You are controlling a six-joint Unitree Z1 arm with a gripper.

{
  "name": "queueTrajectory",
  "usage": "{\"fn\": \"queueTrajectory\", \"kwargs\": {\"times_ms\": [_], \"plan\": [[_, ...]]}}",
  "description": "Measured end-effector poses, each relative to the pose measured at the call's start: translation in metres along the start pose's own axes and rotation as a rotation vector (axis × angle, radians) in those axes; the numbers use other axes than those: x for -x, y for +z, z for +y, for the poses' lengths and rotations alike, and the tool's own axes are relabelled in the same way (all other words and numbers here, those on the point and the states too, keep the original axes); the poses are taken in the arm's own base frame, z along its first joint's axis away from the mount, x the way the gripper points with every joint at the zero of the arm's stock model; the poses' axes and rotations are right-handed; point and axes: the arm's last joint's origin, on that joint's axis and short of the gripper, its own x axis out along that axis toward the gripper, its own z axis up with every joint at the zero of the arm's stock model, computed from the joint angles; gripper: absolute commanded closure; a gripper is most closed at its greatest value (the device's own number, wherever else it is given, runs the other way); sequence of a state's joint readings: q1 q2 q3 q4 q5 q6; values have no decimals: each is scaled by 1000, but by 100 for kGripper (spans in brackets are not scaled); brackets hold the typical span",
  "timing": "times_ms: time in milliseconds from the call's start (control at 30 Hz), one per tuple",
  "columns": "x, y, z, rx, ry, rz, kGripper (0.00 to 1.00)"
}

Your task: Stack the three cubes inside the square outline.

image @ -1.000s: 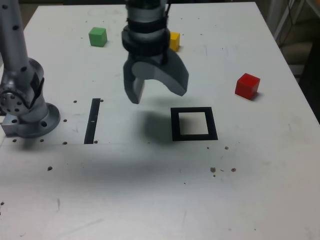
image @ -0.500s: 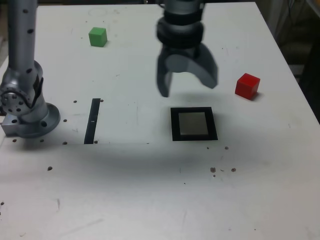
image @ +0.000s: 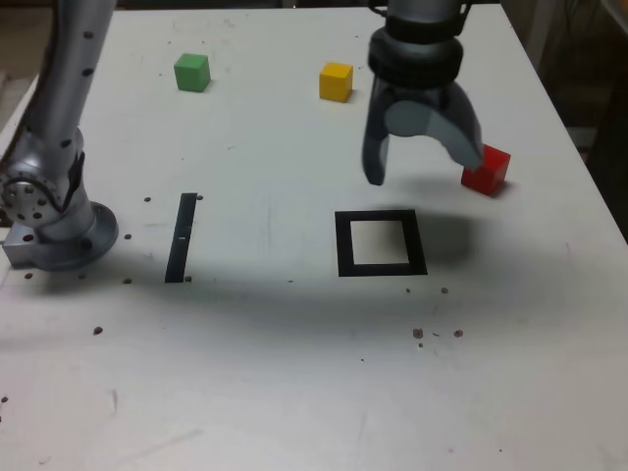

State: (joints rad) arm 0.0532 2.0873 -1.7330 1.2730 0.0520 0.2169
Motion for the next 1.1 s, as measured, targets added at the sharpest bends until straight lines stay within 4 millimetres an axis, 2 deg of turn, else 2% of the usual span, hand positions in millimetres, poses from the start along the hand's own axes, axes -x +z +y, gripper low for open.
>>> {"fn": "queueTrajectory", "kwargs": {"times_ms": [200,800,900,1100], "plan": [[-3,19,15,6,-2,1,3],[-6,53,65,17,-2,-24,3],[-11,58,74,23,-4,-20,3],[-18,65,77,8,-5,-17,3]]}}
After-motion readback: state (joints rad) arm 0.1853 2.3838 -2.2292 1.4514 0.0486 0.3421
